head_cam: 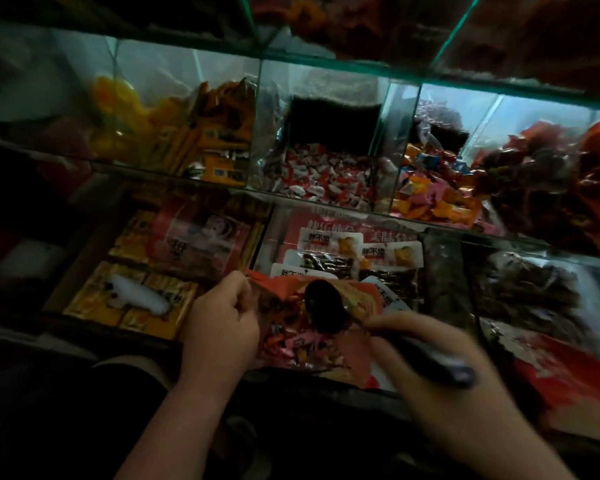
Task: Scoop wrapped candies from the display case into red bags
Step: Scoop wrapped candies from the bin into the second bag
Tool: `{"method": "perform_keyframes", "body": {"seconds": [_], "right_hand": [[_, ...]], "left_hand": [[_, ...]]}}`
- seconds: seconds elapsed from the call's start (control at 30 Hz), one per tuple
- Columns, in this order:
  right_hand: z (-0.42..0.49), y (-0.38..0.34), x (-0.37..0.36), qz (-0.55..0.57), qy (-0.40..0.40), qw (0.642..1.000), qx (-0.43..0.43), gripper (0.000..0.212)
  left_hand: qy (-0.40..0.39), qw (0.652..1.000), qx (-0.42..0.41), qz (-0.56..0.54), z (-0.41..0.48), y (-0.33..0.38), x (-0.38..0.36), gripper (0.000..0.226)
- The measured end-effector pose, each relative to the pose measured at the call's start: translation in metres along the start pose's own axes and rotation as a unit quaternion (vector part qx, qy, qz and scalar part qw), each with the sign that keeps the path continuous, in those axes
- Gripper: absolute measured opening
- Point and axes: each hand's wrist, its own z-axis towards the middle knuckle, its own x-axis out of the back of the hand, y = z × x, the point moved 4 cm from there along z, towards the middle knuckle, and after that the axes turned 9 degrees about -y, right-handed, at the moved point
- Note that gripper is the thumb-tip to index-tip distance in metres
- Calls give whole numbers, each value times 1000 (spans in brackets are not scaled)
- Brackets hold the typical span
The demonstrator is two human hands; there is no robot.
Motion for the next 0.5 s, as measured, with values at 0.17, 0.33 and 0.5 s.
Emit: {"method": "perform_keyframes", "body": {"seconds": [0.17, 0.33, 0.5], "right_hand": [[17, 11, -58, -65, -72, 995, 5, 19], [32, 20, -81, 63, 51, 995, -51, 10], [35, 25, -81, 161, 58, 979, -112, 16]], "left_hand": [[62, 993, -84, -54, -3, 11, 0, 39], [4, 995, -54, -80, -4, 20, -14, 45], [-84, 993, -30, -83, -7, 12, -14, 58]]}}
